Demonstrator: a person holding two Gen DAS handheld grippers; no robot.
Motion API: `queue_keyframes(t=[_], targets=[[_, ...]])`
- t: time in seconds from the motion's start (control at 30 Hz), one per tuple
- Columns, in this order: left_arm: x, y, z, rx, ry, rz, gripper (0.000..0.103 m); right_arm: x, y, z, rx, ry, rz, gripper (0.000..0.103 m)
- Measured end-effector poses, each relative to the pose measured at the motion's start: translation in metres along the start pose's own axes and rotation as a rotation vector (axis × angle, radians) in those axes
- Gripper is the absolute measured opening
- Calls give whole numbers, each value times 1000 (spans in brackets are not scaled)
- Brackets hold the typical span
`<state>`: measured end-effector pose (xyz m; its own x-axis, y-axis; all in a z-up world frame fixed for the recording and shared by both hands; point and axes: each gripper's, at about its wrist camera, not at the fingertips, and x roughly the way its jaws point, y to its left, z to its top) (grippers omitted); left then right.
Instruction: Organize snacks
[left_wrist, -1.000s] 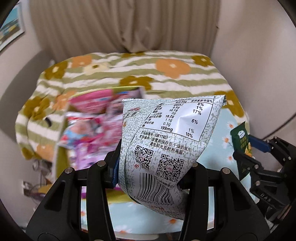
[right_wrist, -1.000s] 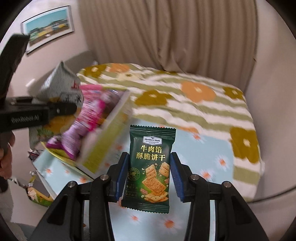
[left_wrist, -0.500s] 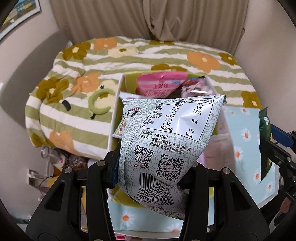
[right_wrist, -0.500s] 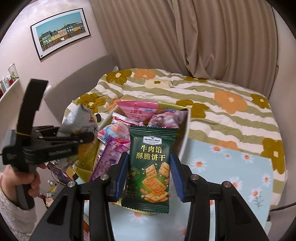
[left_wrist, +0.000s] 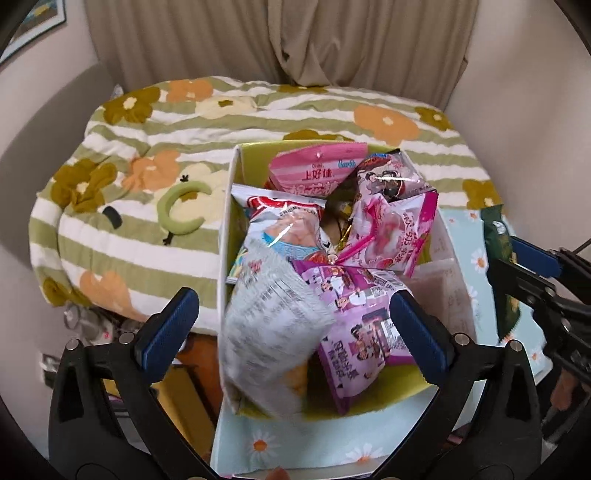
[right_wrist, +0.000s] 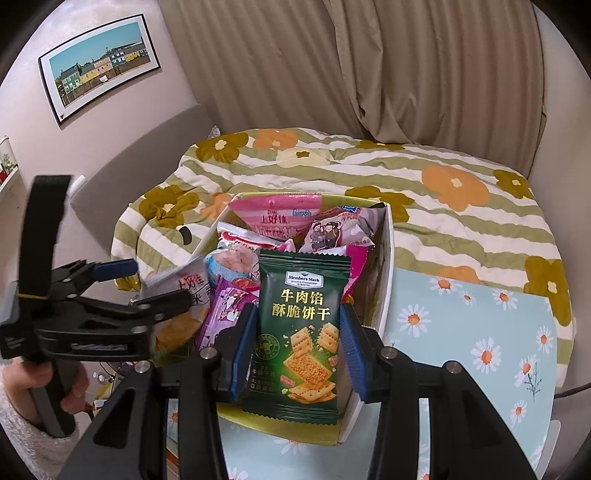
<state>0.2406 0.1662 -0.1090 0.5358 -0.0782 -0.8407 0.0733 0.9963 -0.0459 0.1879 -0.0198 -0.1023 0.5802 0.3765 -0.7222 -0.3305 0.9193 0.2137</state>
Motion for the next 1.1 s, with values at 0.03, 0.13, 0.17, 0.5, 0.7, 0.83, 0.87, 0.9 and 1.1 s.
queue_keyframes(t=[0.03, 0.13, 0.17, 0.5, 0.7, 0.83, 0.87, 0.9, 1.1], targets=[[-2, 6, -3, -12, -3, -8, 102, 0, 1, 1, -2, 0, 0, 41], [-7, 17, -12, -28, -12, -13, 102, 4, 7, 4, -12, -1, 0, 41], [-8, 20, -14, -32, -11, -16, 102, 5, 9, 5, -17, -2, 2, 41], [-25, 43, -29, -66, -44, -57, 102, 39, 38, 27, -50, 38, 33, 41], [-24, 49, -38, -42, -38, -60, 102, 68, 42, 33, 9, 116, 40, 62], [-28, 49, -48, -36, -41, -40, 102, 51, 45, 23, 32, 69, 21, 97], [-29, 48, -50, -42, -43, -40, 102, 46, 45, 19, 32, 66, 18, 97], [-31, 47, -53, -46, -46, -39, 102, 42, 45, 17, 30, 62, 13, 97], [-58, 29, -69, -66, -89, -5, 102, 10, 42, 7, 16, 20, 24, 97]])
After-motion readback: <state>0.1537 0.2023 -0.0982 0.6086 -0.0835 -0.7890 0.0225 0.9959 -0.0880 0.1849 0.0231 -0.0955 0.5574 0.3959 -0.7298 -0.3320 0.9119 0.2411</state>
